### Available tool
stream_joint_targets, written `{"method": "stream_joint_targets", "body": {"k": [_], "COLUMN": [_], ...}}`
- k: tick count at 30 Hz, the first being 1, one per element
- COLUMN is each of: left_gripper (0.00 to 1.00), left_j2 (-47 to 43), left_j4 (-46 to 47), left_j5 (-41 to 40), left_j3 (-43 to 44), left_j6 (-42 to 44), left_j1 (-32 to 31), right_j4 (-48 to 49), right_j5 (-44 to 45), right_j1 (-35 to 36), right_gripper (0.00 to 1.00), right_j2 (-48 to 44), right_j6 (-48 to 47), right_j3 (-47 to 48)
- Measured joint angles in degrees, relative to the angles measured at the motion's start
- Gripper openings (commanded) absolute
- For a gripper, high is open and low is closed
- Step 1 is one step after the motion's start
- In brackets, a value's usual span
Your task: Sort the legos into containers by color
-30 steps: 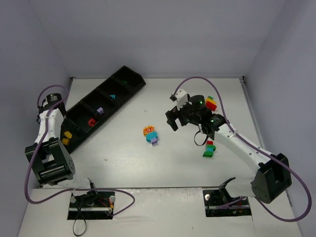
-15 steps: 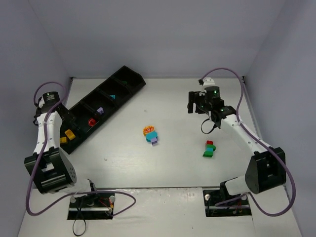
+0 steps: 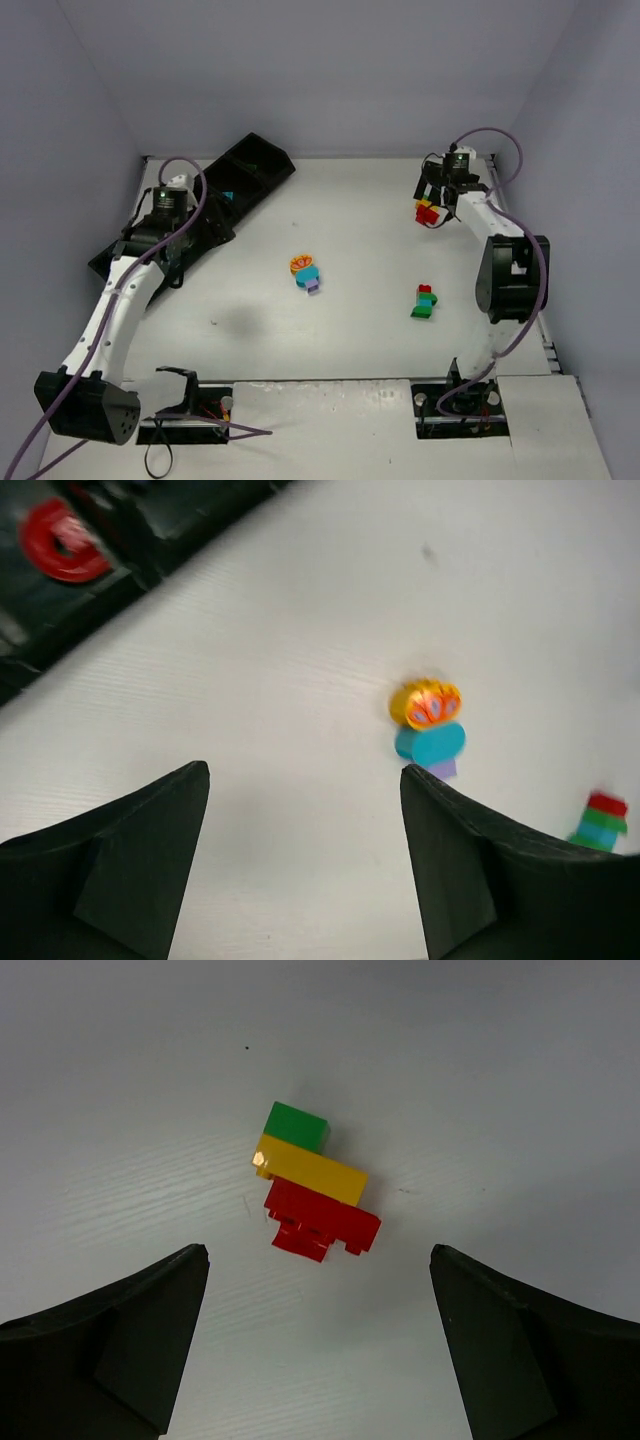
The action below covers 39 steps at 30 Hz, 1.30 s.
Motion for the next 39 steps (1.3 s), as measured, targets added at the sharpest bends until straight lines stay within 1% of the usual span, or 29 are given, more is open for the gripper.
{"method": "stream_joint_targets", "body": {"k": [4, 7, 10, 15, 16, 19, 20, 22, 26, 31, 33, 37, 39], "left_gripper": [0.71, 0.71, 0.71, 0.71, 0.71, 0.71, 0.72, 0.71, 0.71, 0.71, 0.71, 0.71, 0.71], "left_j2": [-0.70, -0.70, -0.57, 0.61, 1.07, 2.38, 2.75, 3.30, 3.85, 4.57, 4.87, 4.98, 4.98], "left_j4": [0.48, 0.68, 1.03, 1.73, 1.81, 2.32, 2.49, 2.75, 3.21, 4.00, 4.04, 4.07, 4.07], "left_j5": [3.48, 4.28, 4.81, 5.25, 5.25, 5.27, 5.25, 5.31, 5.49, 5.73, 5.77, 6.12, 6.16], "left_j3": [-2.49, -3.74, -4.07, -4.35, -4.35, -4.35, -4.35, -4.35, -4.35, -4.35, -4.35, -4.35, -4.35], "left_j6": [-0.04, -0.13, -0.22, -0.26, -0.26, -0.28, -0.28, -0.31, -0.48, -0.68, -0.70, -0.70, -0.70], "left_j1": [-6.27, -8.96, -10.75, -11.87, -12.07, -12.68, -12.98, -13.64, -14.88, -16.20, -16.74, -17.46, -17.68], "right_j4": [-0.31, -0.35, -0.35, -0.48, -0.48, -0.31, -0.20, 0.39, 2.12, 4.61, 5.14, 6.34, 6.84], "right_j5": [-0.02, -0.33, -1.70, -5.31, -6.14, -8.07, -8.63, -9.31, -9.05, -7.89, -7.72, -7.32, -7.02], "right_j1": [-0.37, -0.44, -0.72, -0.79, -0.79, -0.79, -0.74, -0.33, 1.51, 6.29, 7.76, 8.41, 8.39], "right_gripper": [0.89, 0.89, 0.87, 0.82, 0.79, 0.75, 0.69, 0.64, 0.47, 0.38, 0.38, 0.38, 0.41], "right_j2": [6.60, 9.27, 11.26, 13.81, 14.21, 14.49, 14.47, 14.32, 12.11, 9.03, 8.63, 8.33, 8.20], "right_j6": [-1.03, -2.36, -4.00, -5.40, -5.73, -5.99, -5.97, -5.99, -5.79, -5.25, -4.81, -3.98, -3.52], "right_j3": [4.57, 6.05, 6.73, 6.82, 6.78, 5.86, 5.29, 3.45, -1.29, -6.51, -7.30, -8.07, -8.44]}}
